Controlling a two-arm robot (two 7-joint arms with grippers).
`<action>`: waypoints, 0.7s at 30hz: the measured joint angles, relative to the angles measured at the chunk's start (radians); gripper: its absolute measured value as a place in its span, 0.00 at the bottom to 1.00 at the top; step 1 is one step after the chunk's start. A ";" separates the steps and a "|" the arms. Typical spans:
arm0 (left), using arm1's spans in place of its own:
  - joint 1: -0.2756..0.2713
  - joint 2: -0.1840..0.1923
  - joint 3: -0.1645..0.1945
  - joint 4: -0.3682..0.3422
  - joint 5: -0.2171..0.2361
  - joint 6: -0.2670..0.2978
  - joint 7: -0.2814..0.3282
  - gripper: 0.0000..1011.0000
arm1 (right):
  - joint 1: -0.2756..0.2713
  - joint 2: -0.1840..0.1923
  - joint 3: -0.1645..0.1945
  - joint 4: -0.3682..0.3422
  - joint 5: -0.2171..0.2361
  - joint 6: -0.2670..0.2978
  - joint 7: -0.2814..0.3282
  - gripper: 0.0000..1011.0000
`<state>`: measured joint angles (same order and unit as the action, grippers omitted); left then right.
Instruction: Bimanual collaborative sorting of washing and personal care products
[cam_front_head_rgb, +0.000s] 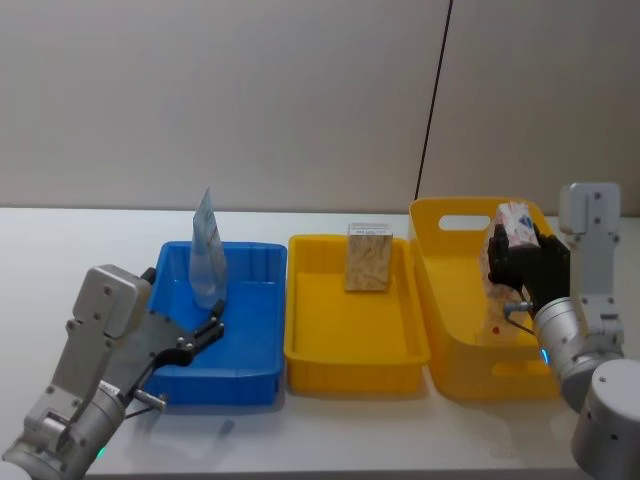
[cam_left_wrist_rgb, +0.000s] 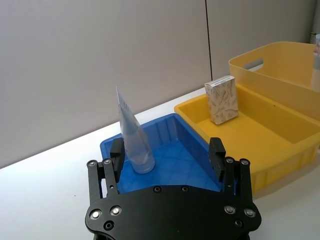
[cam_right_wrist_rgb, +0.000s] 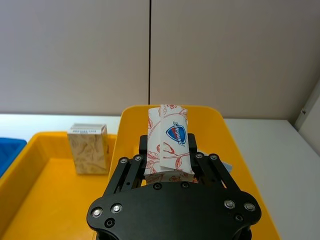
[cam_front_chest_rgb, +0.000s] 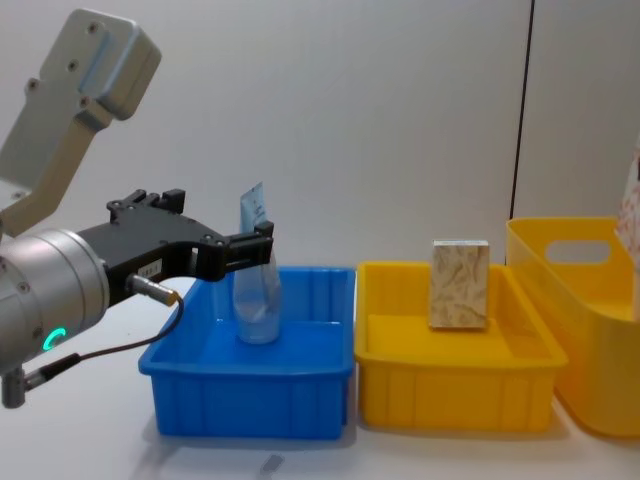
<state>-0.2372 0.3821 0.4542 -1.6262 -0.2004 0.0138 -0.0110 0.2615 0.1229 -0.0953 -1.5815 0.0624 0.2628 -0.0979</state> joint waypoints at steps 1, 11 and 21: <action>0.000 0.000 0.000 0.000 0.000 0.000 0.000 0.99 | 0.000 0.002 0.000 0.001 0.000 0.004 0.003 0.36; 0.000 0.000 0.000 0.000 0.000 0.000 0.000 0.99 | -0.001 0.016 -0.002 0.020 -0.006 0.049 0.033 0.36; 0.000 0.000 0.000 0.000 0.000 0.000 0.000 0.99 | 0.001 0.022 -0.002 0.033 -0.013 0.071 0.046 0.36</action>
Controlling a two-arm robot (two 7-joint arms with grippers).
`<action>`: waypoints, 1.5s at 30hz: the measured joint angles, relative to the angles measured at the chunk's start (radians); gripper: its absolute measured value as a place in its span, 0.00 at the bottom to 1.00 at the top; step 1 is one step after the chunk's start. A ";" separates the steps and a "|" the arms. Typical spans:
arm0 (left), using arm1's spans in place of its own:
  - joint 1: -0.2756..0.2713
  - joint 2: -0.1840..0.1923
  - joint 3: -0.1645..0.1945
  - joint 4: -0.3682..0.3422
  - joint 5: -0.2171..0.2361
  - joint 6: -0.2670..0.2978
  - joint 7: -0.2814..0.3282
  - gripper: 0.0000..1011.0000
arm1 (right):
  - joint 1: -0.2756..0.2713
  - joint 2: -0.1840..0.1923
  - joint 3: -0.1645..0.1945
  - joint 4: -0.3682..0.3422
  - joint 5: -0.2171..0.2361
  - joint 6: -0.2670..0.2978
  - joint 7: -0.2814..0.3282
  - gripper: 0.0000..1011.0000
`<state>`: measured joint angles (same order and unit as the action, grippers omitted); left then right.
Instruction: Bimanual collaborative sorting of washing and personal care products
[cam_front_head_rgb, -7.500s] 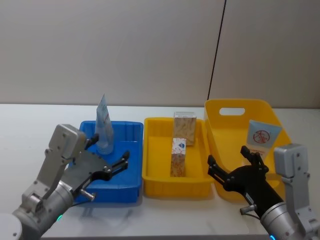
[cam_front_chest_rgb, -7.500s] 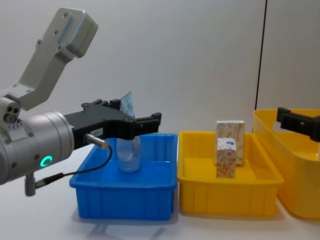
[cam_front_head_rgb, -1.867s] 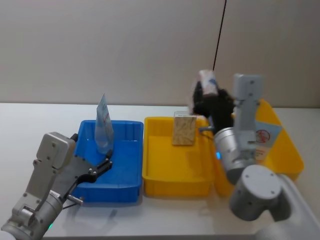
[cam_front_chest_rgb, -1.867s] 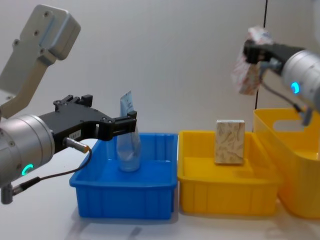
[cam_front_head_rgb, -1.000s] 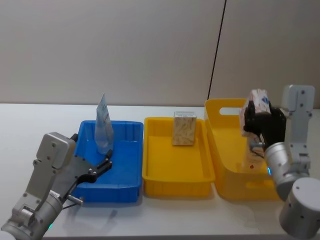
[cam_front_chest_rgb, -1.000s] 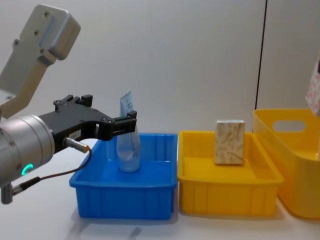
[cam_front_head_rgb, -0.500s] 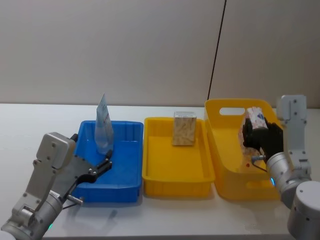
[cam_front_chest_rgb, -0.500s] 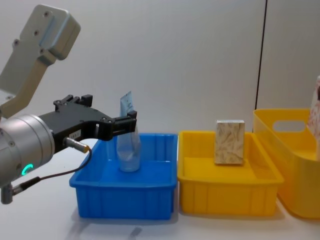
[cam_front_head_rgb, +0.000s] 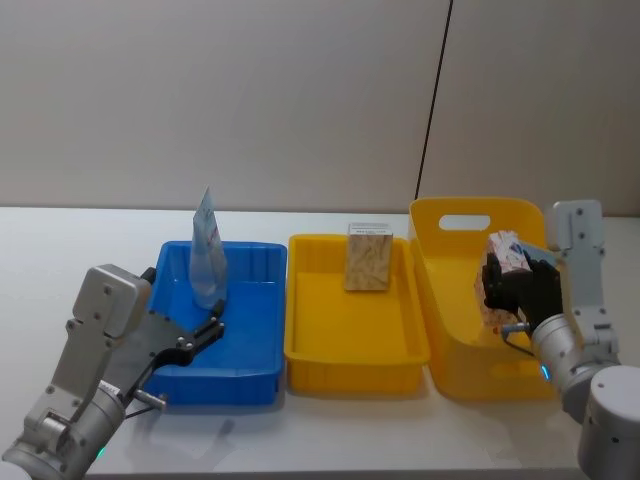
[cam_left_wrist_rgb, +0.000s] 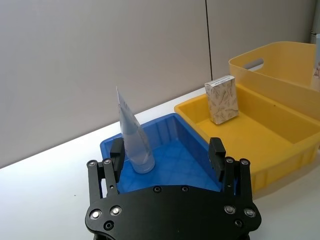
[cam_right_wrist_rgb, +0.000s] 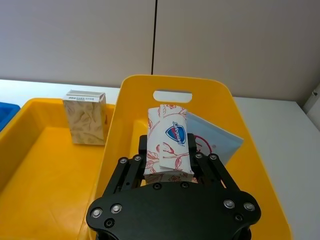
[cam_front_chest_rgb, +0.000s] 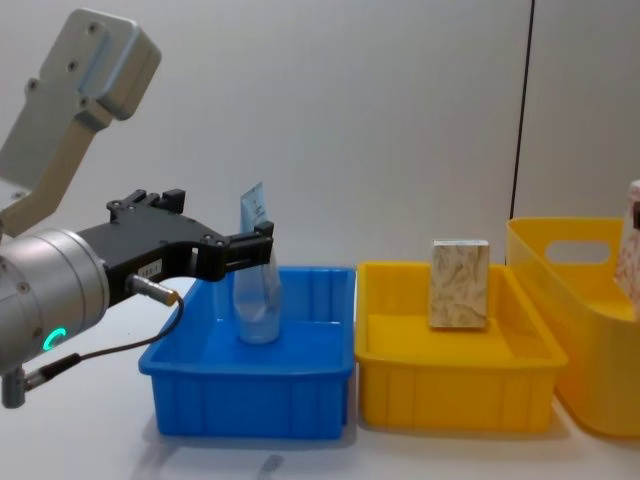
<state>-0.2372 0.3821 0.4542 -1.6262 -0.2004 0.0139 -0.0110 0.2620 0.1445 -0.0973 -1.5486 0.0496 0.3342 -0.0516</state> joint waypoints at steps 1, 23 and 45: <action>0.000 0.000 0.000 0.000 0.000 0.000 0.000 0.99 | 0.000 0.001 0.000 0.001 -0.001 0.002 0.001 0.36; 0.000 0.000 0.000 0.000 0.000 0.000 0.000 0.99 | 0.002 0.004 0.000 0.009 -0.005 0.014 0.008 0.87; 0.000 0.000 0.000 0.000 0.000 0.000 0.000 0.99 | -0.036 0.003 0.031 -0.041 0.088 -0.116 0.131 0.99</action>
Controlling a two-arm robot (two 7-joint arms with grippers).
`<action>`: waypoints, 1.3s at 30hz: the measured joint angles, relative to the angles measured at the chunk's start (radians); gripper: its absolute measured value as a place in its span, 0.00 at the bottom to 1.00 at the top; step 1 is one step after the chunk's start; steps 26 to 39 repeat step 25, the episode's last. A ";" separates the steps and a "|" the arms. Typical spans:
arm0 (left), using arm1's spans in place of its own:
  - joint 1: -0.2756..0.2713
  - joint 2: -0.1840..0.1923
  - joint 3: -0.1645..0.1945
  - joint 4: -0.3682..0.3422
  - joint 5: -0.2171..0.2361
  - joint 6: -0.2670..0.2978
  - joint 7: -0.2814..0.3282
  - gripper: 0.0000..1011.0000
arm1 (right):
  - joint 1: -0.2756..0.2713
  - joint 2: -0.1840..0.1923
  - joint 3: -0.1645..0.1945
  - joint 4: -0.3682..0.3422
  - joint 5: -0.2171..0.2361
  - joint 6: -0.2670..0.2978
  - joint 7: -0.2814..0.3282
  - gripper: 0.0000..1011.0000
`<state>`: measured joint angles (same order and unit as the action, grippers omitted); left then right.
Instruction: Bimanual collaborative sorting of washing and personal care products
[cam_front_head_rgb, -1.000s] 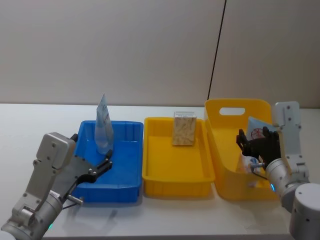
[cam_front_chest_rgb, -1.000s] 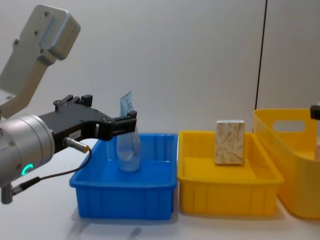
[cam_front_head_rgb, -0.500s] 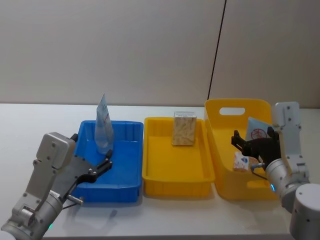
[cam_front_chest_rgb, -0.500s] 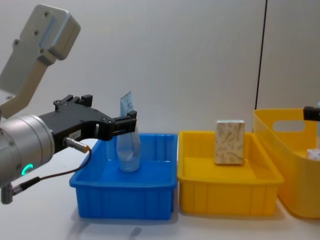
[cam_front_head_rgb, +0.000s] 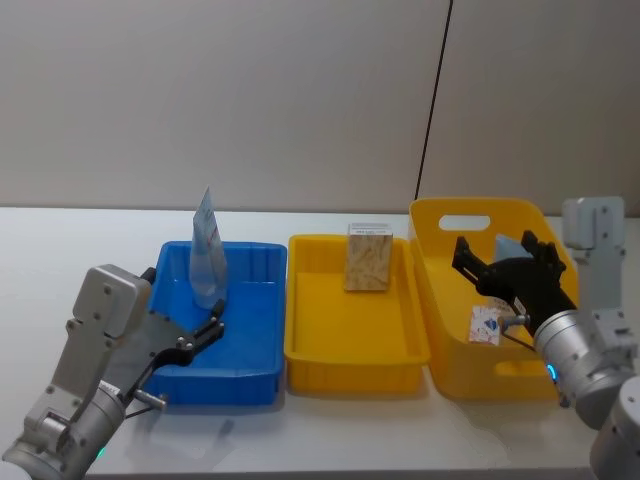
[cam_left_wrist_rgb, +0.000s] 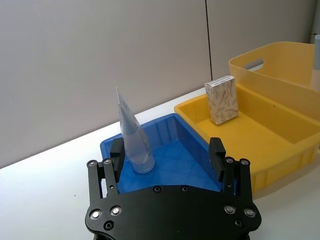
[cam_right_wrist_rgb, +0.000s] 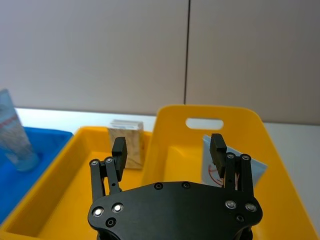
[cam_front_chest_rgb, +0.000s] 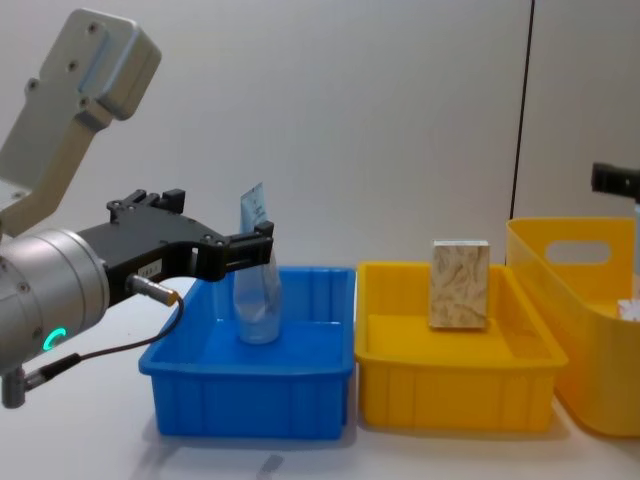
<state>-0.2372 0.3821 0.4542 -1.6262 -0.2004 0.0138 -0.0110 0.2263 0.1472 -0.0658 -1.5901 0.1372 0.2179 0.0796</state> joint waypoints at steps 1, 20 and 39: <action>0.000 0.000 0.000 0.000 0.000 0.000 0.000 0.99 | -0.005 0.001 0.003 -0.007 0.010 -0.011 0.012 0.99; 0.000 0.000 0.000 0.000 0.000 0.000 0.000 0.99 | -0.104 0.078 -0.060 -0.081 0.077 -0.090 0.014 0.99; 0.000 0.000 0.000 0.000 0.000 0.000 0.000 0.99 | -0.158 0.123 -0.100 -0.119 0.106 -0.127 0.003 0.99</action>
